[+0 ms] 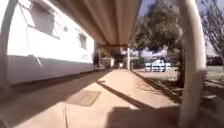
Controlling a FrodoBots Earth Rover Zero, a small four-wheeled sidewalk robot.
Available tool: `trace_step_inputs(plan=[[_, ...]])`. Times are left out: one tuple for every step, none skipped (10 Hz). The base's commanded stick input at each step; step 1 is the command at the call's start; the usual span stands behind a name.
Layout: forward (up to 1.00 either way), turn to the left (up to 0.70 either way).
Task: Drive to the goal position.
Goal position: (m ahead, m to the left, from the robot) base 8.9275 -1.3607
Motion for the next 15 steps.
trace_step_inputs(plan=[[0.85, 0.0], [0.85, 0.0], [0.85, 0.0], [0.85, 0.0], [0.85, 0.0], [0.85, 0.0], [0.85, 0.0], [0.85, 0.0], [0.85, 0.0], [0.85, 0.0], [0.85, 0.0], [0.85, 0.0], [0.85, 0.0], [0.85, 0.0], [0.85, 0.0]])
